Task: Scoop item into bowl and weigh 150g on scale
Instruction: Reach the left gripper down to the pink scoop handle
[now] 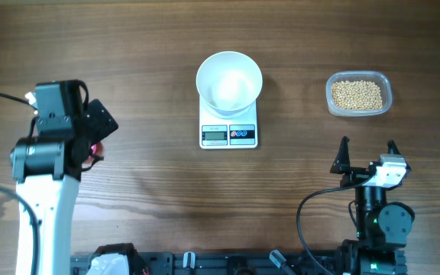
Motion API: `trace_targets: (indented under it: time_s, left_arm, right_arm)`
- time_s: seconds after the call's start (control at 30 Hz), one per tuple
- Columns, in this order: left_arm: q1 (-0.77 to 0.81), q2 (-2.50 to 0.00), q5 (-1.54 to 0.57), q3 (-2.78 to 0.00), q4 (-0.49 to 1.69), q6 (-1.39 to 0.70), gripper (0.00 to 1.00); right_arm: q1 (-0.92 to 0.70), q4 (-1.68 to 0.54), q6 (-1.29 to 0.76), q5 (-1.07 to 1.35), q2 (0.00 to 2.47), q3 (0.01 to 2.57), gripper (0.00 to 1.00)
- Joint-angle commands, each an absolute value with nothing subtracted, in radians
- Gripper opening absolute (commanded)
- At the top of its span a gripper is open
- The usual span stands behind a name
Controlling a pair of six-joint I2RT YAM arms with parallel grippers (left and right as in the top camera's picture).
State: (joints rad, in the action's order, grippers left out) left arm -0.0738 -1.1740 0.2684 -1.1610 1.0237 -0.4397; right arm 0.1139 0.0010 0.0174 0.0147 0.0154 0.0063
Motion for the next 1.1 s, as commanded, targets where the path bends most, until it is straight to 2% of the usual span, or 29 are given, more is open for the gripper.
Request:
trace_targets:
  time_s: [0.0, 0.13, 0.37, 0.6, 0.67, 0.9, 1.07]
  left_arm:
    - [-0.084, -1.306, 0.321, -1.177, 1.010, -0.546, 0.89]
    - [-0.134, -1.431, 0.258, -1.147, 0.939, -0.562, 0.86]
    - [-0.278, -1.449, 0.179, -0.976, 0.717, -0.557, 0.81]
    - [-0.273, -1.527, 0.160, -0.921, 0.627, -0.553, 0.73]
    - [-0.273, -1.572, 0.130, -0.915, 0.581, -0.528, 0.67]
    - [-0.273, -1.645, 0.130, -0.915, 0.529, -0.528, 0.64]
    - [-0.272, -1.698, 0.123, -0.915, 0.495, -0.528, 0.53]
  right_arm:
    - [0.115, 0.007, 0.023, -0.001, 0.007, 0.005, 1.00]
    - [0.115, 0.006, 0.023, -0.001, 0.007, 0.005, 1.00]
    - [0.115, 0.006, 0.023, -0.001, 0.007, 0.005, 1.00]
    - [0.115, 0.006, 0.023, -0.001, 0.007, 0.005, 1.00]
    - [0.115, 0.006, 0.023, -0.001, 0.007, 0.005, 1.00]
    - [0.115, 0.007, 0.023, -0.001, 0.007, 0.005, 1.00]
    - [0.115, 0.006, 0.023, -0.001, 0.007, 0.005, 1.00]
